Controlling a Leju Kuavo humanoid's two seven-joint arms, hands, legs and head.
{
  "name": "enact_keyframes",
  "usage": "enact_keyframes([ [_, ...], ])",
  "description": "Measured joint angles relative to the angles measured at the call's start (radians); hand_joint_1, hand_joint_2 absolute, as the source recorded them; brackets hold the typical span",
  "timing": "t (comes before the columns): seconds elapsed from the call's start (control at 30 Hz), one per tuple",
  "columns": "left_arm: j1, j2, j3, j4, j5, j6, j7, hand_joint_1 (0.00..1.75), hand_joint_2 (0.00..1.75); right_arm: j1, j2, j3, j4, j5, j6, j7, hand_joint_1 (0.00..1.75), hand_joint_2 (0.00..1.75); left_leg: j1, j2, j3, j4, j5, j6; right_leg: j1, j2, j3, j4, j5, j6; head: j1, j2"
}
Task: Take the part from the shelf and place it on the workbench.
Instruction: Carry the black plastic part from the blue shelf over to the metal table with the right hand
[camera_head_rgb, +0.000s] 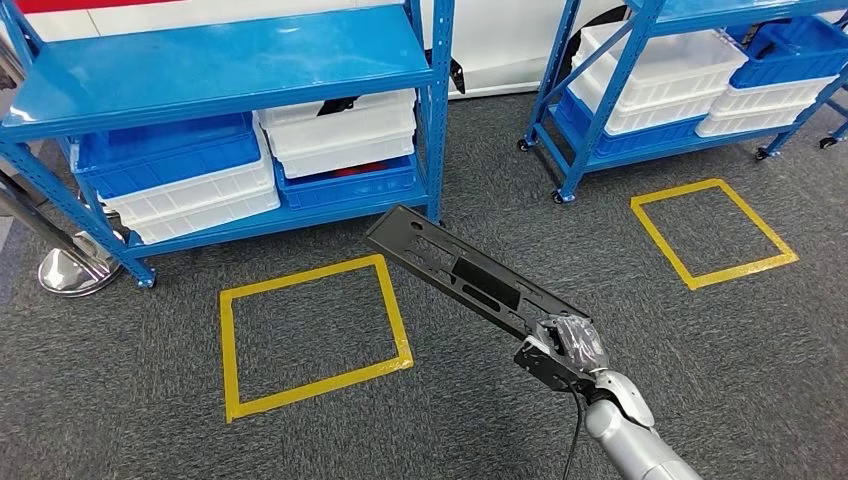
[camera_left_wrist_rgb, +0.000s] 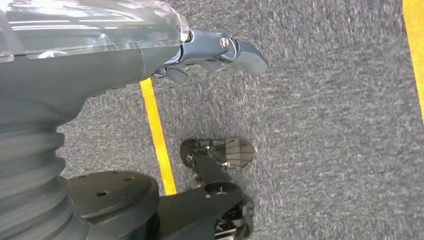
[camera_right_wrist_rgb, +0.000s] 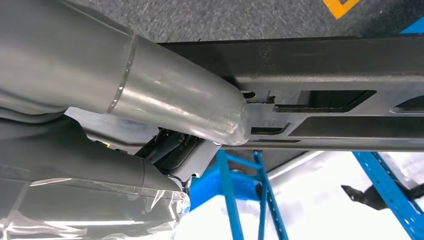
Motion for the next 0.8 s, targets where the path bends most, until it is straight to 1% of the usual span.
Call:
enact_keyframes([
  [0.03, 0.001, 0.000, 0.000, 0.000, 0.000, -0.001, 0.000, 0.00, 1.75, 0.008, 0.000, 0.001, -0.008, 0.008, -0.006, 0.011, 1.64, 0.00, -0.001, -0.004, -0.002, -0.001, 0.002, 0.003, 0.002, 0.002, -0.029, 0.066, -0.037, -0.001, 0.000, 0.000],
  [0.07, 0.002, 0.000, 0.000, 0.000, -0.001, -0.002, 0.000, 0.00, 1.75, 0.017, 0.000, 0.001, -0.016, 0.016, -0.011, 0.023, 1.64, 0.00, -0.002, -0.008, -0.004, 0.000, 0.003, 0.003, 0.002, 0.003, -0.055, 0.127, -0.063, -0.001, 0.000, 0.000],
  [0.1, 0.003, 0.000, 0.000, 0.000, -0.001, -0.002, 0.000, 0.00, 1.75, 0.027, 0.000, 0.002, -0.024, 0.024, -0.014, 0.034, 1.64, 0.00, -0.003, -0.014, -0.006, 0.002, 0.003, 0.003, 0.002, 0.003, -0.069, 0.163, -0.072, 0.000, 0.000, 0.000],
  [0.13, 0.004, 0.000, 0.000, 0.000, -0.002, -0.003, 0.000, 0.00, 1.75, 0.037, 0.000, 0.004, -0.033, 0.030, -0.014, 0.041, 1.64, 0.00, -0.004, -0.022, -0.008, 0.005, 0.003, 0.002, 0.001, 0.004, -0.065, 0.164, -0.063, 0.000, 0.000, 0.000],
  [0.17, 0.004, 0.000, 0.000, 0.000, -0.003, -0.004, -0.001, 0.00, 1.75, 0.044, -0.001, 0.006, -0.041, 0.034, -0.013, 0.046, 1.64, 0.00, -0.003, -0.030, -0.010, 0.009, 0.002, 0.000, 0.001, 0.005, -0.041, 0.124, -0.037, -0.001, 0.000, 0.000],
  [0.2, 0.004, 0.000, 0.000, 0.000, -0.005, -0.005, 0.000, 0.00, 1.75, 0.048, -0.003, 0.008, -0.050, 0.037, -0.011, 0.050, 1.64, 0.00, -0.003, -0.037, -0.013, 0.016, 0.000, -0.003, 0.000, 0.013, -0.004, 0.058, -0.006, -0.002, 0.000, 0.000],
  [0.23, 0.003, 0.000, 0.000, 0.000, -0.007, -0.006, 0.000, 0.00, 1.75, 0.049, -0.005, 0.009, -0.058, 0.039, -0.009, 0.052, 1.64, 0.00, -0.004, -0.044, -0.017, 0.024, -0.002, -0.007, 0.000, 0.025, 0.030, -0.004, 0.015, -0.005, 0.000, 0.000],
  [0.27, 0.003, 0.000, 0.000, 0.000, -0.009, -0.007, 0.000, 0.00, 1.75, 0.050, -0.008, 0.010, -0.065, 0.040, -0.006, 0.053, 1.64, 0.00, -0.005, -0.050, -0.021, 0.031, -0.004, -0.013, 0.001, 0.035, 0.053, -0.049, 0.028, -0.009, 0.000, 0.000],
  [0.3, 0.002, 0.000, 0.000, 0.000, -0.010, -0.007, 0.001, 0.00, 1.75, 0.050, -0.012, 0.010, -0.072, 0.040, -0.004, 0.054, 1.64, 0.00, -0.006, -0.056, -0.026, 0.036, -0.004, -0.019, 0.003, 0.043, 0.064, -0.071, 0.030, -0.014, 0.000, 0.000],
  [0.33, 0.002, 0.000, 0.000, 0.000, -0.010, -0.007, 0.002, 0.00, 1.75, 0.050, -0.014, 0.011, -0.077, 0.040, -0.002, 0.056, 1.64, 0.00, -0.006, -0.061, -0.029, 0.038, -0.003, -0.025, 0.006, 0.043, 0.064, -0.073, 0.028, -0.020, 0.000, 0.000],
  [0.37, 0.003, 0.000, 0.000, 0.000, -0.010, -0.007, 0.003, 0.00, 1.75, 0.052, -0.016, 0.011, -0.082, 0.039, 0.000, 0.058, 1.64, 0.00, -0.006, -0.066, -0.031, 0.037, -0.001, -0.030, 0.007, 0.036, 0.063, -0.075, 0.031, -0.026, 0.000, 0.000],
  [0.4, 0.004, 0.000, 0.000, 0.000, -0.010, -0.008, 0.003, 0.00, 1.75, 0.053, -0.017, 0.011, -0.085, 0.039, 0.001, 0.059, 1.64, 0.00, -0.004, -0.067, -0.033, 0.039, -0.002, -0.036, 0.006, 0.029, 0.063, -0.077, 0.034, -0.033, 0.000, 0.000],
  [0.43, 0.005, 0.000, 0.000, 0.000, -0.010, -0.007, 0.004, 0.00, 1.75, 0.054, -0.017, 0.011, -0.089, 0.039, 0.002, 0.060, 1.64, 0.00, -0.004, -0.064, -0.038, 0.050, -0.011, -0.041, 0.004, 0.023, 0.064, -0.080, 0.036, -0.040, 0.000, 0.000],
  [0.47, 0.005, 0.001, 0.000, 0.000, -0.011, -0.007, 0.004, 0.00, 1.75, 0.055, -0.017, 0.012, -0.092, 0.039, 0.002, 0.060, 1.64, 0.00, -0.002, -0.059, -0.051, 0.079, -0.032, -0.047, 0.001, 0.016, 0.064, -0.083, 0.039, -0.046, 0.000, 0.000],
  [0.5, 0.005, 0.001, 0.000, 0.000, -0.011, -0.007, 0.004, 0.00, 1.75, 0.056, -0.017, 0.012, -0.094, 0.039, 0.002, 0.060, 1.64, 0.00, 0.000, -0.051, -0.071, 0.128, -0.063, -0.052, 0.001, 0.008, 0.065, -0.084, 0.040, -0.050, 0.000, 0.000],
  [0.53, 0.005, 0.001, 0.000, 0.000, -0.012, -0.007, 0.003, 0.00, 1.75, 0.058, -0.017, 0.012, -0.096, 0.039, 0.002, 0.061, 1.64, 0.00, 0.002, -0.044, -0.100, 0.195, -0.098, -0.057, 0.002, 0.001, 0.064, -0.084, 0.040, -0.053, 0.000, 0.000],
  [0.57, 0.005, 0.001, 0.000, 0.000, -0.012, -0.007, 0.003, 0.00, 1.75, 0.060, -0.017, 0.012, -0.097, 0.039, 0.002, 0.061, 1.64, 0.00, 0.005, -0.041, -0.128, 0.262, -0.128, -0.062, 0.003, -0.007, 0.064, -0.084, 0.040, -0.053, 0.000, 0.000],
  [0.6, 0.006, 0.000, 0.000, 0.000, -0.013, -0.007, 0.003, 0.00, 1.75, 0.063, -0.017, 0.012, -0.097, 0.039, 0.002, 0.061, 1.64, 0.00, 0.007, -0.039, -0.146, 0.308, -0.143, -0.064, 0.003, -0.015, 0.064, -0.084, 0.039, -0.054, 0.000, 0.000],
  [0.63, 0.007, 0.000, 0.000, 0.000, -0.013, -0.007, 0.002, 0.00, 1.75, 0.066, -0.017, 0.012, -0.097, 0.040, 0.002, 0.062, 1.64, 0.00, 0.008, -0.037, -0.147, 0.318, -0.138, -0.066, 0.004, -0.024, 0.064, -0.084, 0.039, -0.053, 0.000, 0.000],
  [0.67, 0.007, 0.000, 0.000, 0.000, -0.013, -0.007, 0.002, 0.00, 1.75, 0.068, -0.017, 0.012, -0.099, 0.040, 0.002, 0.062, 1.64, 0.00, 0.009, -0.033, -0.126, 0.282, -0.114, -0.066, 0.003, -0.032, 0.065, -0.084, 0.038, -0.052, 0.000, 0.000],
  [0.7, 0.007, 0.000, 0.000, 0.000, -0.014, -0.007, 0.001, 0.00, 1.75, 0.069, -0.017, 0.012, -0.100, 0.040, 0.002, 0.062, 1.64, 0.00, 0.009, -0.024, -0.090, 0.218, -0.081, -0.065, 0.003, -0.040, 0.066, -0.084, 0.037, -0.051, 0.000, 0.000],
  [0.73, 0.006, 0.000, 0.000, 0.000, -0.015, -0.007, 0.000, 0.00, 1.75, 0.070, -0.018, 0.012, -0.103, 0.041, 0.002, 0.063, 1.64, 0.00, 0.007, -0.006, -0.051, 0.144, -0.055, -0.062, 0.004, -0.048, 0.068, -0.084, 0.036, -0.048, 0.000, 0.000],
  [0.77, 0.004, 0.000, 0.000, 0.000, -0.016, -0.007, -0.002, 0.00, 1.75, 0.070, -0.019, 0.011, -0.105, 0.042, 0.002, 0.063, 1.64, 0.00, 0.003, 0.008, -0.020, 0.085, -0.038, -0.055, 0.006, -0.055, 0.069, -0.084, 0.035, -0.043, 0.000, 0.000],
  [0.8, 0.002, 0.000, 0.000, 0.000, -0.016, -0.007, -0.003, 0.00, 1.75, 0.070, -0.019, 0.011, -0.107, 0.042, 0.002, 0.063, 1.64, 0.00, -0.001, 0.018, -0.004, 0.051, -0.033, -0.048, 0.008, -0.061, 0.071, -0.084, 0.034, -0.038, 0.000, 0.000],
])
